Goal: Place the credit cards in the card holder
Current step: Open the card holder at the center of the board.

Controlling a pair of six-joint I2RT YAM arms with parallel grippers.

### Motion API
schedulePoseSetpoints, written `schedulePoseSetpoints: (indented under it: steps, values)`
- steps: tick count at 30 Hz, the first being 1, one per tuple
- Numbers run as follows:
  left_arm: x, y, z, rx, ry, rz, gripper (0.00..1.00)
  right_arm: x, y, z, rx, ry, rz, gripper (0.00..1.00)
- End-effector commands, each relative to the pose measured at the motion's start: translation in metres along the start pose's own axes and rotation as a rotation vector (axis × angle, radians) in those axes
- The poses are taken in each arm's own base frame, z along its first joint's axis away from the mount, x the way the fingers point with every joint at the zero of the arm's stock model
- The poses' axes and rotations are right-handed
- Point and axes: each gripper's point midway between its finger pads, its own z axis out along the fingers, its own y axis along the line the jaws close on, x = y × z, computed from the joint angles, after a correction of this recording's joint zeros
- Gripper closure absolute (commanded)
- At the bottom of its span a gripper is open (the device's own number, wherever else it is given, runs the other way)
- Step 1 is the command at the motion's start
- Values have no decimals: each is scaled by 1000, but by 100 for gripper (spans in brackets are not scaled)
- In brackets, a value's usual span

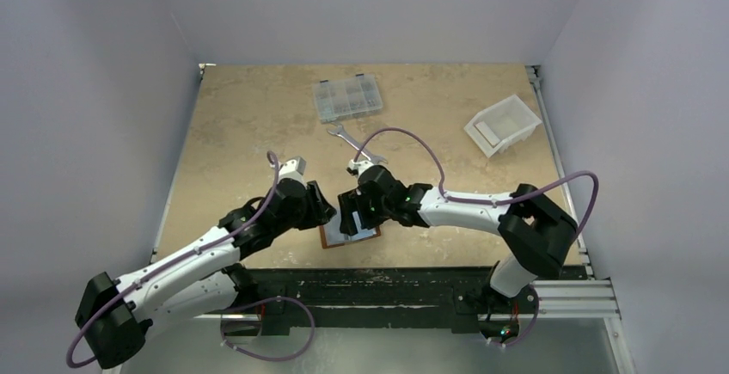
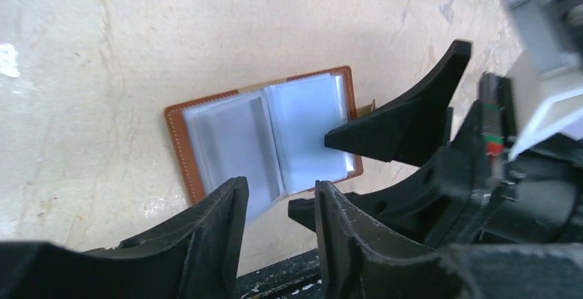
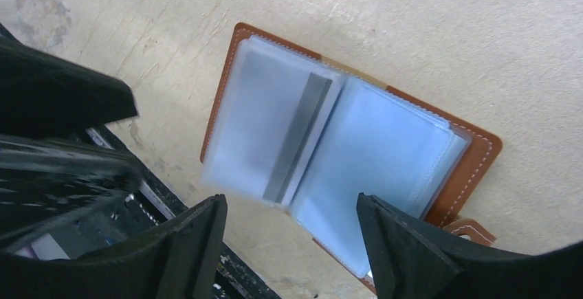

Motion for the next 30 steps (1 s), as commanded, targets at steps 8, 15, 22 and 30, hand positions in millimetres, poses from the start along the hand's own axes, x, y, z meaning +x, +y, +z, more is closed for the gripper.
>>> schedulePoseSetpoints:
  steps: [8,15,22,30]
  values:
    - [-23,-18,-6,35,-65,27,58,-19,11,-21,-142,-72,33,33]
    - [11,-12,32,58,38,12,69,-28,-11,-34,-161,-140,97,62]
    - [30,14,43,-7,68,11,70,-13,-19,-24,-214,-61,86,68]
    - [38,29,40,-41,79,10,66,-24,-21,-29,-188,-57,74,70]
